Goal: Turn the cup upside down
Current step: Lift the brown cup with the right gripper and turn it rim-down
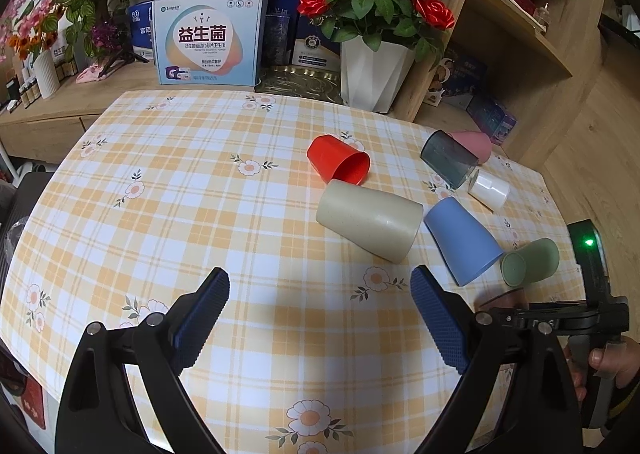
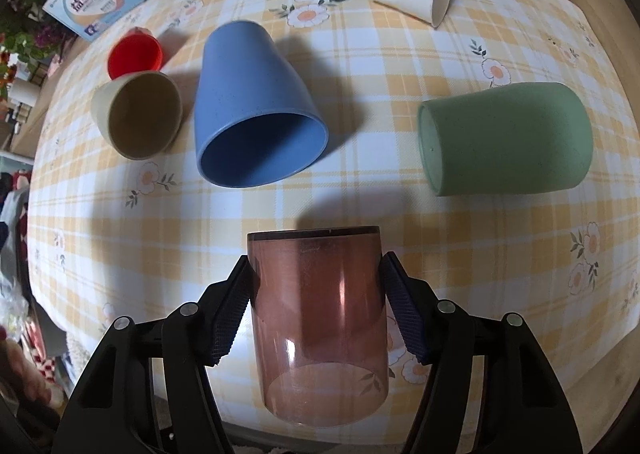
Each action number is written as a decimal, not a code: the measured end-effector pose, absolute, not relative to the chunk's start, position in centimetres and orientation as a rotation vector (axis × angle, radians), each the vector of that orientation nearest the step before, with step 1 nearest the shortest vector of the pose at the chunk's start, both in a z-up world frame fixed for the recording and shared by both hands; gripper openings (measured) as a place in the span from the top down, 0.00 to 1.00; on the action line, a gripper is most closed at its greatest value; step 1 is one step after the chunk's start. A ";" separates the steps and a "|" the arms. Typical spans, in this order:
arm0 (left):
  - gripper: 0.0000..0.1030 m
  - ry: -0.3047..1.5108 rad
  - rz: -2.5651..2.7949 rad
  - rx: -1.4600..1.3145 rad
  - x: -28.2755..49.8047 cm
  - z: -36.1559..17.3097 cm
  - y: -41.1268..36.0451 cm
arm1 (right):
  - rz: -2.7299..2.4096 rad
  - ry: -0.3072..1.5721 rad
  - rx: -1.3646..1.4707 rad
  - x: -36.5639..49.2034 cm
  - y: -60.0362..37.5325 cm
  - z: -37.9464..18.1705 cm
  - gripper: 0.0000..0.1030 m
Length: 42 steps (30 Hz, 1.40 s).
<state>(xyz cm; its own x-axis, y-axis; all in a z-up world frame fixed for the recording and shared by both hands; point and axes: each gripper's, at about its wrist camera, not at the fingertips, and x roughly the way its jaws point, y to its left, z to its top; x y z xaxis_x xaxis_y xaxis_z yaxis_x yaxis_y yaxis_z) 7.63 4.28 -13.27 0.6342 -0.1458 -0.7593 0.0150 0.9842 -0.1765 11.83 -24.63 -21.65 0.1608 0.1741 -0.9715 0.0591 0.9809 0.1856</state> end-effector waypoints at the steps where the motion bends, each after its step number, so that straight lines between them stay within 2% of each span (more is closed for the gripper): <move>1: 0.13 0.881 -0.095 -0.158 7.6 -13.3 4.2 | 0.087 1.388 0.204 11.5 -24.9 -21.3 0.39; 16: 0.13 0.908 -0.133 -0.134 7.8 -13.8 2.0 | 0.068 1.170 0.103 8.3 -26.4 -17.2 0.39; 42: 0.13 0.907 -0.105 -0.127 8.1 -13.5 2.3 | 0.051 1.135 0.004 11.4 -24.7 -18.0 0.39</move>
